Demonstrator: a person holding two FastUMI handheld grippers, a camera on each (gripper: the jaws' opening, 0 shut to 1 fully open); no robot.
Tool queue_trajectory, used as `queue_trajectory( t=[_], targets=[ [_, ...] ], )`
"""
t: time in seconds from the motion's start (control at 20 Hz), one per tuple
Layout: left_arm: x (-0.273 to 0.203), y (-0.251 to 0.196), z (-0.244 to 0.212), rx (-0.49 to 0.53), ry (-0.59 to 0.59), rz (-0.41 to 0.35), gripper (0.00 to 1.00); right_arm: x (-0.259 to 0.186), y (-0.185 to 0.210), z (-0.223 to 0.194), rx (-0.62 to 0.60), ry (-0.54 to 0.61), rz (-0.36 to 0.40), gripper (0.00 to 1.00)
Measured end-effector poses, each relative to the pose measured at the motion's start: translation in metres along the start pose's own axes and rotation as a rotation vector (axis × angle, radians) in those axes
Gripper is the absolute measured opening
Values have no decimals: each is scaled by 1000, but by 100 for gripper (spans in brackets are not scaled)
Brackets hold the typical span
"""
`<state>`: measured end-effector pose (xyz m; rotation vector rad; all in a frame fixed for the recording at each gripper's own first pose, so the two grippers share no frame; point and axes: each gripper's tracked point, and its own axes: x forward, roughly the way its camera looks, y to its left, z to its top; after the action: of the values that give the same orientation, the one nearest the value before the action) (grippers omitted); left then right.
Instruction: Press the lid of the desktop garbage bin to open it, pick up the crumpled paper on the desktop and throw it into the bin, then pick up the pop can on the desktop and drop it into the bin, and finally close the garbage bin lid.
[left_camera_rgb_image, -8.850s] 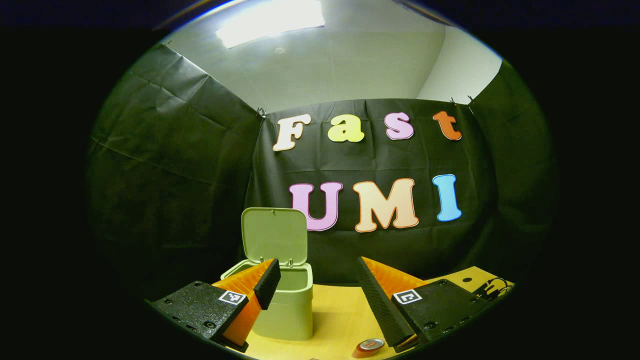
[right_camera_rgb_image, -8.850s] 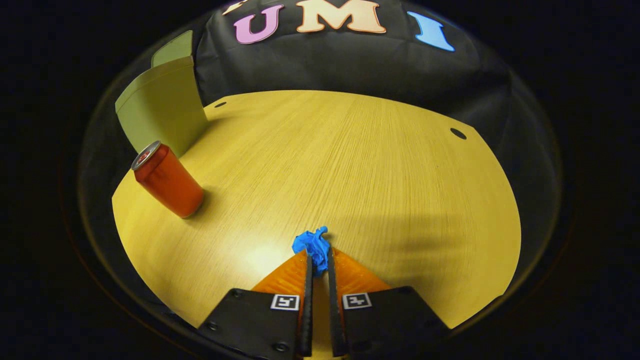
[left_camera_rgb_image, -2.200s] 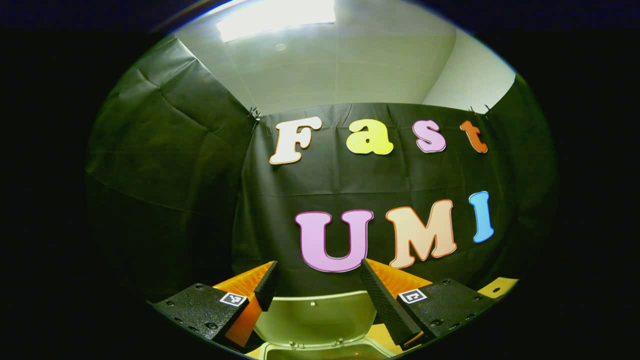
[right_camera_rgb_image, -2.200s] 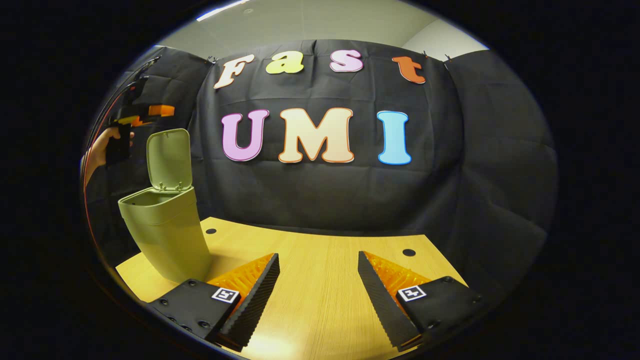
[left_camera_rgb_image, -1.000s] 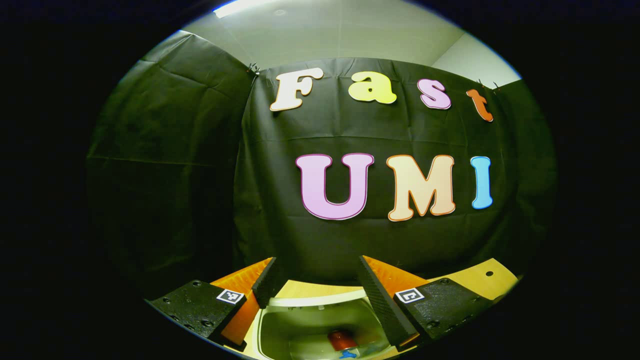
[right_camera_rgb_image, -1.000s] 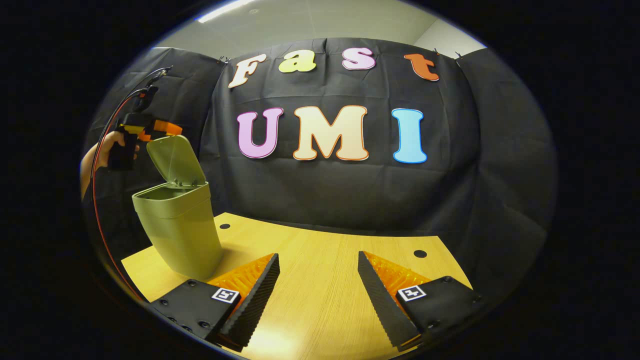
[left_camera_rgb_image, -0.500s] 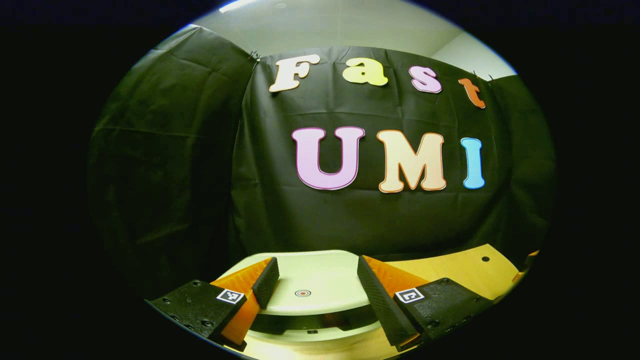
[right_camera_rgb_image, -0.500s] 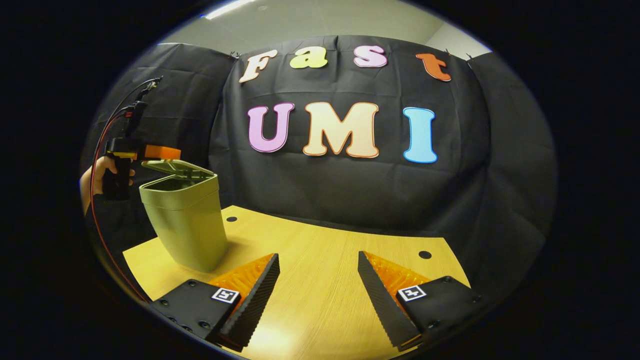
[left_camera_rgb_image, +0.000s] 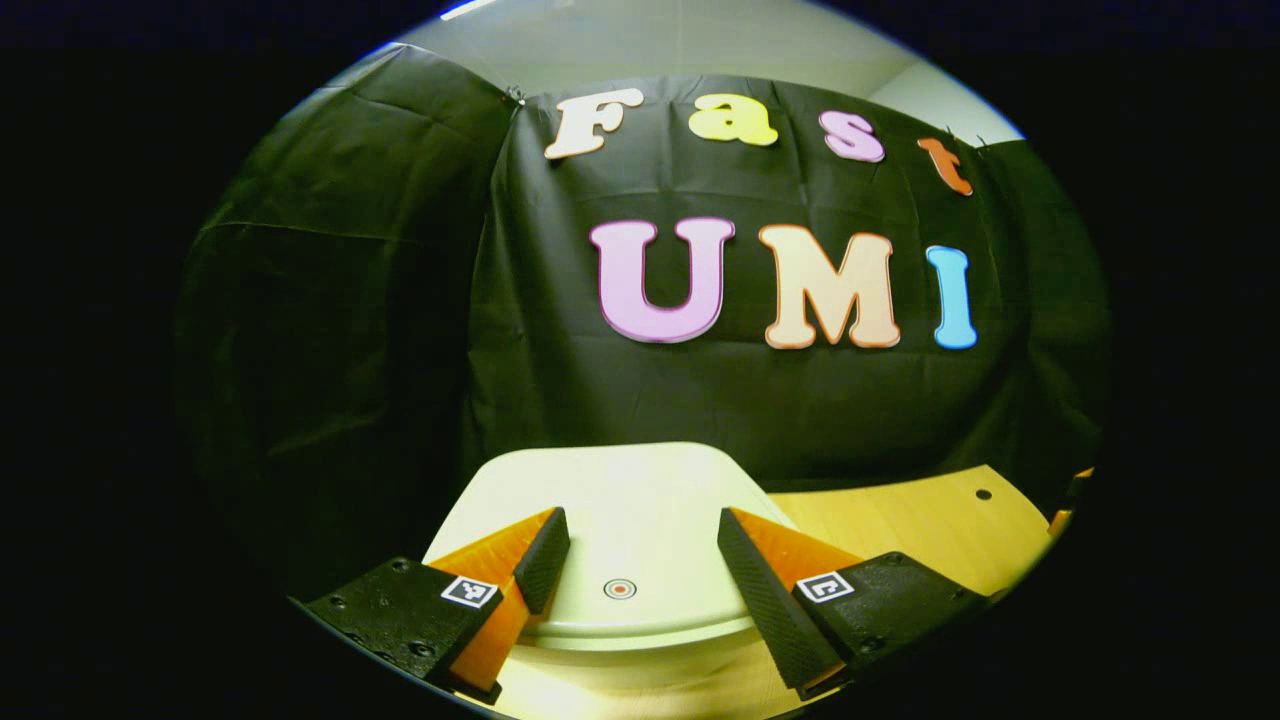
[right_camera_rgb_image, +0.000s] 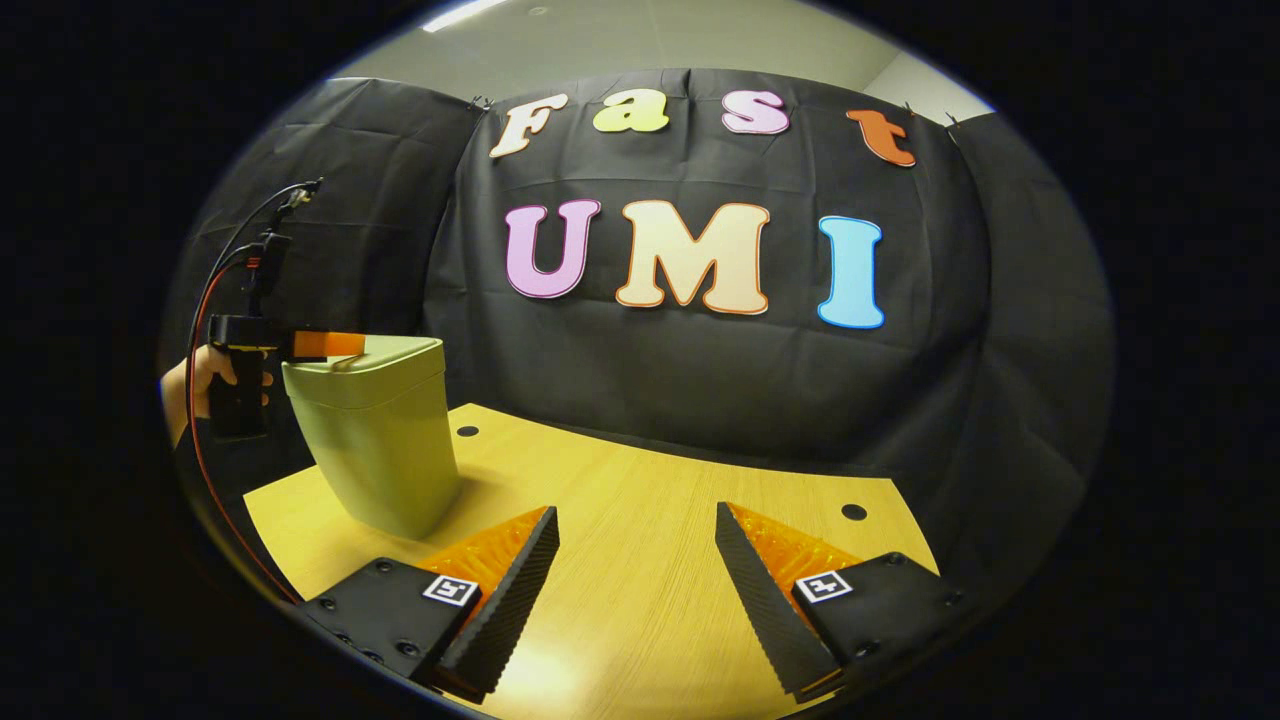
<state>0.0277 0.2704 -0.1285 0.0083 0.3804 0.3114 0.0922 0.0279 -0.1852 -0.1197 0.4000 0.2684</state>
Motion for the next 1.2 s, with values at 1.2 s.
queue_trajectory(
  t=[1.2],
  targets=[
    [-91,-219,50,-60,-310,-392,92,-67,-31,111,100,-331,-112,98]
  ],
)
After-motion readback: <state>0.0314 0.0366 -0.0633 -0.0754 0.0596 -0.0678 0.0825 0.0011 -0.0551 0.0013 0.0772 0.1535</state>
